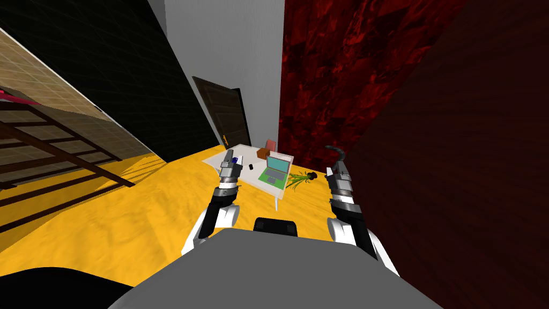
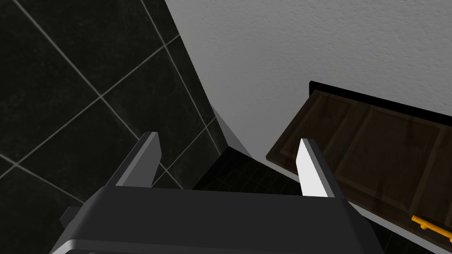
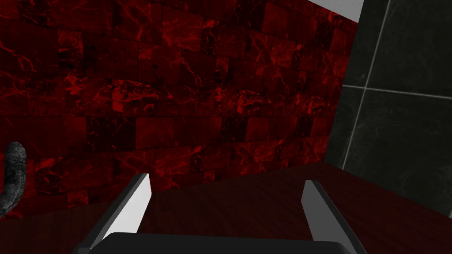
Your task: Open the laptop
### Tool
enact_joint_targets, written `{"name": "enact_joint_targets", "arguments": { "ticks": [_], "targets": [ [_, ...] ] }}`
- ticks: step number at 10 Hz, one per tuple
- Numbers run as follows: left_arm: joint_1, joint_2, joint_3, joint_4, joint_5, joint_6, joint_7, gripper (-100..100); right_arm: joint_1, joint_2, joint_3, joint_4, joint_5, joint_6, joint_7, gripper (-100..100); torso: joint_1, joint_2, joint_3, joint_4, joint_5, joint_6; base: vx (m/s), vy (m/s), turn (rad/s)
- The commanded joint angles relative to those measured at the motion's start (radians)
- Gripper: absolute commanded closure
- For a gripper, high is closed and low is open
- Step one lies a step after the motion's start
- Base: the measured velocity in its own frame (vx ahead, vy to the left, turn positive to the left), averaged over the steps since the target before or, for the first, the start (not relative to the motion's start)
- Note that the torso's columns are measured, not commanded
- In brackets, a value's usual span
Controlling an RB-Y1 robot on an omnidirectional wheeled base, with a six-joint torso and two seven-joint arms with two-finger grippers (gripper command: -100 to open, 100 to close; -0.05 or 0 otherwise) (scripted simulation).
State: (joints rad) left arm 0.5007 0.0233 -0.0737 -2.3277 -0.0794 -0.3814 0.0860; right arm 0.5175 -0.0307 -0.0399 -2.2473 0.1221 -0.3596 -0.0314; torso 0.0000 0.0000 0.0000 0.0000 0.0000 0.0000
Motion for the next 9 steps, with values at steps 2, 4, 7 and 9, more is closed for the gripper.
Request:
{"name": "enact_joint_targets", "arguments": {
  "ticks": [2, 4, 7, 9],
  "targets": [
    [0.0, 0.0, 0.0, 0.0, 0.0, 0.0, 0.0, 0, 0.0, 0.0, 0.0, 0.0, 0.0, 0.0, 0.0, 0, 0.0, 0.104, -0.209, 0.105, 0.0, 0.0, 0.0, 0.0, 0.0],
    [0.0, 0.0, 0.0, 0.0, 0.0, 0.0, 0.0, 0, 0.0, 0.0, 0.0, 0.0, 0.0, 0.0, 0.0, 0, 0.0, 0.248, -0.497, 0.248, 0.0, 0.0, 0.0, 0.0, 0.0],
    [0.0, 0.0, 0.0, 0.0, 0.0, 0.0, 0.0, 0, 0.0, 0.0, 0.0, 0.0, 0.0, 0.0, 0.0, 0, 0.0, 0.47, -0.939, 0.47, 0.0, 0.0, 0.0, 0.0, 0.0],
    [0.0, 0.0, 0.0, 0.0, 0.0, 0.0, 0.0, 0, 0.0, 0.0, 0.0, 0.0, 0.0, 0.0, 0.0, 0, 0.0, 0.618, -1.234, 0.617, 0.0, 0.0, 0.0, 0.0, 0.0]
  ]
}}
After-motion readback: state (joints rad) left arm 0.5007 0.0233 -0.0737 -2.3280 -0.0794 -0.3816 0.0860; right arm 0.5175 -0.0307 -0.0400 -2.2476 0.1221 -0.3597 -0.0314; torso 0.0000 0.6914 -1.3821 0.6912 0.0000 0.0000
